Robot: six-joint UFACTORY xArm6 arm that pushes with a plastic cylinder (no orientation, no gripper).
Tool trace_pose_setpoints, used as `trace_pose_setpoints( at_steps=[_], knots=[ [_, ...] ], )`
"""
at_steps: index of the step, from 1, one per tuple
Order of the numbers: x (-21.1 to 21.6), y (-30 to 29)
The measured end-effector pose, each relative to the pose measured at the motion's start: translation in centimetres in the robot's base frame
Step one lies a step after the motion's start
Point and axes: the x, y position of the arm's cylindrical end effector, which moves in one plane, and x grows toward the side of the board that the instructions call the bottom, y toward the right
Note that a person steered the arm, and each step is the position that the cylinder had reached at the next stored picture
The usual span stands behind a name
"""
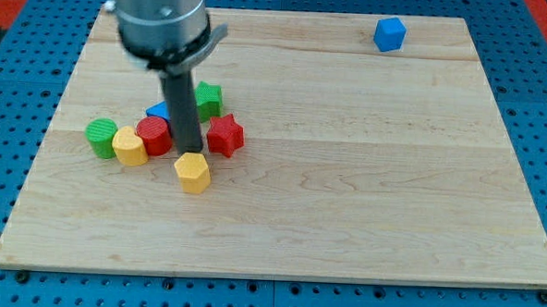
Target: Place the yellow hexagon vertical to the red star
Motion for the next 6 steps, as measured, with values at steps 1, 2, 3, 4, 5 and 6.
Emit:
trace_pose_setpoints(
  at_steps=[1, 2, 3, 4, 5, 6],
  knots=[
    [2.5, -1.0],
    [2.1, -0.9],
    [4.0, 3.5],
    [4.9, 2.8],
    [4.7, -4.6],
    [7.1, -1.6]
  ],
)
